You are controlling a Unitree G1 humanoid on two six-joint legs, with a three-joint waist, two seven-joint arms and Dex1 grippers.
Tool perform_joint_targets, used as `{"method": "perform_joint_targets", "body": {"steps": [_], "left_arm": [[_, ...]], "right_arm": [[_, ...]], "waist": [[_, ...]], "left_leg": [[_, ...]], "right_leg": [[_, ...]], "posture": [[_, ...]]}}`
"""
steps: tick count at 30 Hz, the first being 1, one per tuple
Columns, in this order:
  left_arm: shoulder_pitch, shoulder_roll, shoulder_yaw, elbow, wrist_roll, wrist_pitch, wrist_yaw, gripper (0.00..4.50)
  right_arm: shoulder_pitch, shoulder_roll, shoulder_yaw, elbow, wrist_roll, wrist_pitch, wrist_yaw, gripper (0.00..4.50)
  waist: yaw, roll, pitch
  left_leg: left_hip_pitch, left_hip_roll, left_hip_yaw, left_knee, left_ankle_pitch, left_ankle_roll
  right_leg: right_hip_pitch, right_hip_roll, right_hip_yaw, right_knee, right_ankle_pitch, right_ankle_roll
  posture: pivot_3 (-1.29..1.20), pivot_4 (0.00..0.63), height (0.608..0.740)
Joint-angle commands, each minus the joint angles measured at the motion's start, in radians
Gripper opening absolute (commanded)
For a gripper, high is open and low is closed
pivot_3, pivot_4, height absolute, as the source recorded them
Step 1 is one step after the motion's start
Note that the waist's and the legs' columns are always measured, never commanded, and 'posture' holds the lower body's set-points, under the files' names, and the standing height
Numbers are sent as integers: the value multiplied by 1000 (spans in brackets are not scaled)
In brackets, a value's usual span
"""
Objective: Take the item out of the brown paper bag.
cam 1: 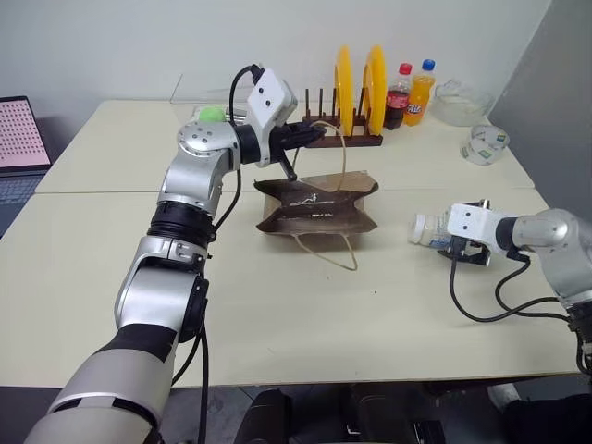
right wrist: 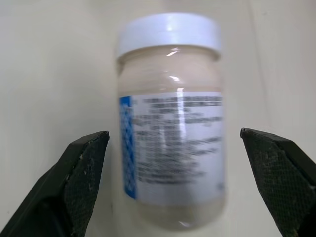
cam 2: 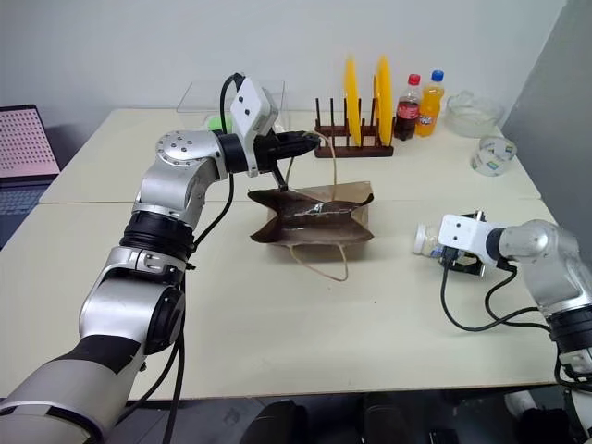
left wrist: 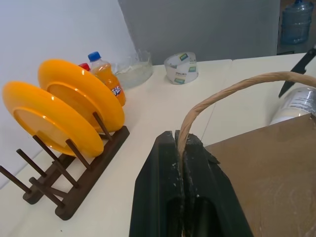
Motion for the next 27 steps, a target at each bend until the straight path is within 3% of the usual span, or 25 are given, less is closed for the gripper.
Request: {"method": "perform_joint_targets", "body": {"steps": [1, 5, 8, 11, 15, 23, 27], "left_arm": [[-22, 0, 11, -14, 3, -24, 10, 0], [-32, -4, 8, 12, 6, -42, 2, 0], [-47, -4, 5, 46, 13, -49, -2, 0], [-65, 2, 3, 70, 19, -43, -19, 571], [-85, 27, 0, 93, 37, -55, -49, 1781], [-122, 114, 26, 134, 67, -137, -35, 4450], [-59, 165, 77, 9, -6, -77, -72, 4480]], "right_arm": [[57, -32, -143, -184, 102, 100, 16, 4472], [193, 5, -281, -424, 256, 217, 12, 4472], [314, 121, -322, -625, 353, 307, -71, 4472], [356, 278, -275, -743, 369, 346, -217, 4500], [382, 420, -179, -789, 334, 362, -354, 4500], [344, 453, -114, -710, 288, 290, -432, 4500], [325, 447, -94, -636, 269, 221, -432, 4500]], "waist": [[1, 0, 0], [4, 0, 0], [7, 0, 0], [6, 0, 0], [5, 0, 0], [4, 0, 0], [3, 0, 0]], "left_leg": [[0, 0, 0, 0, 0, 0], [0, 0, -1, 0, 0, 0], [1, 1, -2, 0, 0, 0], [1, 0, -2, 0, 0, 0], [2, 0, -1, 1, 0, 0], [2, 0, -1, 1, 0, 0], [2, 0, -1, 0, 0, 1]], "right_leg": [[0, 0, 0, 0, 0, 0], [1, 0, -1, 0, 0, 0], [2, 0, -1, 0, 0, 0], [2, 0, -1, 1, 0, 0], [2, 0, 0, 0, 0, 1], [2, 1, -1, 0, -2, 3], [2, 1, -1, 0, -2, 3]], "posture": [[0, 150, 740], [0, 150, 740], [0, 150, 740], [0, 150, 740], [0, 150, 740], [0, 150, 740], [0, 150, 740]]}}
